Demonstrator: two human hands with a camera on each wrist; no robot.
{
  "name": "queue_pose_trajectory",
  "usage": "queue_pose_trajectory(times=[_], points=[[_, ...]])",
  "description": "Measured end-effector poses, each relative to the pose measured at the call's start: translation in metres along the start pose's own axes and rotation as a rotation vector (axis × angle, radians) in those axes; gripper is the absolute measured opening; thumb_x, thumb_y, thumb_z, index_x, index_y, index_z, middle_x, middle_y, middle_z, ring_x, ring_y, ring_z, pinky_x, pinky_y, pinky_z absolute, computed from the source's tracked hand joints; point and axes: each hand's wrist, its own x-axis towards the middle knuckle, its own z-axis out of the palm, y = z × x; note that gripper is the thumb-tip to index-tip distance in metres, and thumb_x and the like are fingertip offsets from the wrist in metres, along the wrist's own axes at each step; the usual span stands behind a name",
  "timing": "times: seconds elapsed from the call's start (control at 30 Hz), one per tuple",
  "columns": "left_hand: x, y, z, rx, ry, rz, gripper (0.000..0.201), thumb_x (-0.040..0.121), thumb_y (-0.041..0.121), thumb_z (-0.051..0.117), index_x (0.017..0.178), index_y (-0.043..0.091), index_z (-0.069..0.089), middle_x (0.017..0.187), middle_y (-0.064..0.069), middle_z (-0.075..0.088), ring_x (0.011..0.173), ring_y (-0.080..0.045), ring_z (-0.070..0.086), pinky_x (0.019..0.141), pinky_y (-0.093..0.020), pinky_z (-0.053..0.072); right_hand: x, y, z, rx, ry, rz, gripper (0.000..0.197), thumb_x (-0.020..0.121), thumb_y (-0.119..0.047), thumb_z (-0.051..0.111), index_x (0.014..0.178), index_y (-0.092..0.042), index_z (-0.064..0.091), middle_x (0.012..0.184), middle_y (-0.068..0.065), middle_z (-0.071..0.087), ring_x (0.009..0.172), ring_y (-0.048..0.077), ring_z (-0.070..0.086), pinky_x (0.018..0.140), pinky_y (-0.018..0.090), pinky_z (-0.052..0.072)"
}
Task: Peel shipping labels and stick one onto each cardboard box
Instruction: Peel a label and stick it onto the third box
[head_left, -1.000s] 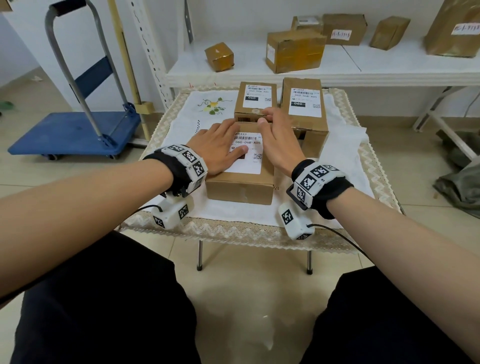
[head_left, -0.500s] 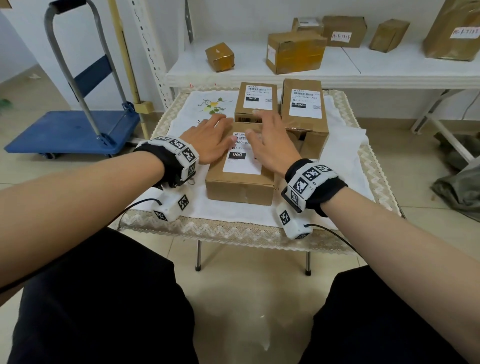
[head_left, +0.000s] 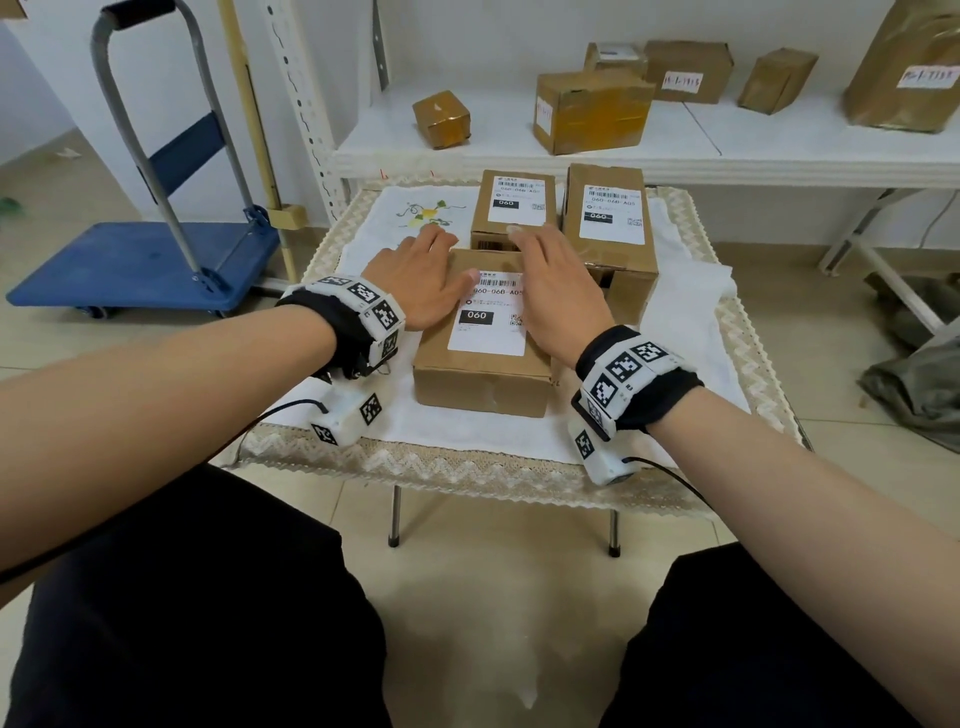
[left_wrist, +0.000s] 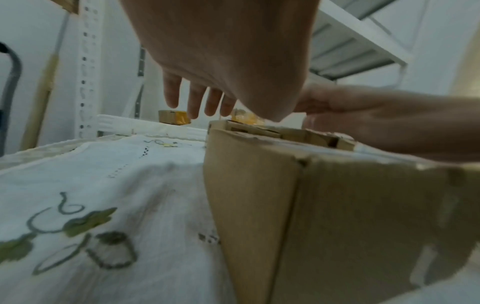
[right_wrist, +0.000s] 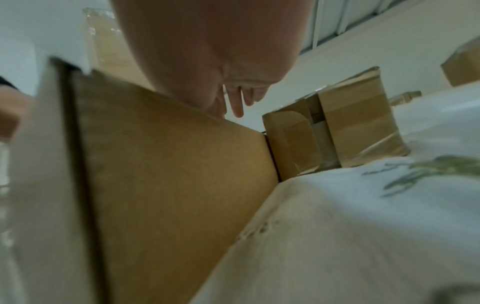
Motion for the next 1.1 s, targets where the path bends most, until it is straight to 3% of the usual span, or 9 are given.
queue_pose_trajectory(times=[0.1, 0.23, 0.4, 0.5, 0.67, 0.9, 1.1], points=[[0.002, 0.015, -0.003, 0.144, 0.133, 0.136, 0.062, 0.093, 0.065, 0.032, 0.121, 0.011, 0.044, 0.122, -0.008, 0.049, 0.103, -0.028, 0.054, 0.084, -0.041, 0.042, 0.0, 0.002, 0.002, 0.049, 0.028, 0.044, 0.062, 0.082, 0.008, 0.054, 0.141, -0.003, 0.042, 0.14, 0.015, 0.047, 0.139, 0.031, 0.036, 0.117, 0.041, 0.03], [0.011, 0.032, -0.003, 0.3, 0.155, 0.257, 0.077, 0.091, 0.07, 0.026, 0.135, 0.008, 0.038, 0.133, -0.011, 0.047, 0.107, -0.029, 0.054, 0.091, -0.044, 0.043, -0.002, 0.004, 0.009, -0.003, 0.033, 0.037, 0.061, 0.081, -0.003, 0.045, 0.141, 0.001, 0.039, 0.143, 0.02, 0.044, 0.143, 0.037, 0.031, 0.121, 0.047, 0.021], [0.017, 0.033, 0.004, 0.326, 0.169, 0.322, 0.065, 0.096, 0.061, 0.025, 0.131, 0.008, 0.041, 0.127, -0.011, 0.05, 0.097, -0.029, 0.055, 0.083, -0.041, 0.042, -0.006, 0.002, 0.01, 0.003, 0.065, 0.025, 0.052, 0.096, -0.011, 0.043, 0.145, 0.005, 0.035, 0.148, 0.023, 0.04, 0.146, 0.04, 0.025, 0.121, 0.05, 0.019], [0.022, 0.027, 0.004, 0.33, 0.153, 0.317, 0.066, 0.097, 0.06, 0.021, 0.131, 0.007, 0.04, 0.123, -0.012, 0.052, 0.095, -0.03, 0.056, 0.081, -0.041, 0.04, -0.007, 0.002, 0.011, 0.085, 0.053, 0.041, 0.05, 0.103, -0.019, 0.036, 0.148, 0.002, 0.032, 0.151, 0.02, 0.036, 0.148, 0.035, 0.022, 0.123, 0.047, 0.016], [0.032, 0.018, 0.004, 0.365, 0.151, 0.282, 0.057, 0.099, 0.052, 0.028, 0.126, 0.004, 0.044, 0.118, -0.014, 0.053, 0.095, -0.032, 0.056, 0.078, -0.04, 0.039, -0.008, 0.005, 0.013, 0.141, 0.029, 0.061, 0.052, 0.104, -0.019, 0.038, 0.151, 0.0, 0.028, 0.155, 0.019, 0.032, 0.149, 0.033, 0.019, 0.124, 0.044, 0.012], [0.046, 0.014, 0.008, 0.356, 0.149, 0.259, 0.053, 0.1, 0.051, 0.028, 0.115, 0.004, 0.047, 0.113, -0.015, 0.055, 0.09, -0.033, 0.056, 0.076, -0.041, 0.039, -0.008, 0.006, 0.012, 0.159, -0.02, 0.074, 0.051, 0.105, -0.021, 0.037, 0.15, 0.001, 0.03, 0.152, 0.02, 0.035, 0.147, 0.035, 0.023, 0.123, 0.046, 0.015], [0.048, 0.014, 0.009, 0.364, 0.139, 0.232, 0.051, 0.1, 0.05, 0.029, 0.116, 0.004, 0.047, 0.113, -0.014, 0.055, 0.094, -0.033, 0.056, 0.076, -0.042, 0.039, -0.007, 0.009, 0.011, 0.177, -0.037, 0.07, 0.049, 0.103, -0.017, 0.042, 0.147, 0.001, 0.034, 0.148, 0.018, 0.04, 0.144, 0.034, 0.029, 0.12, 0.048, 0.021]])
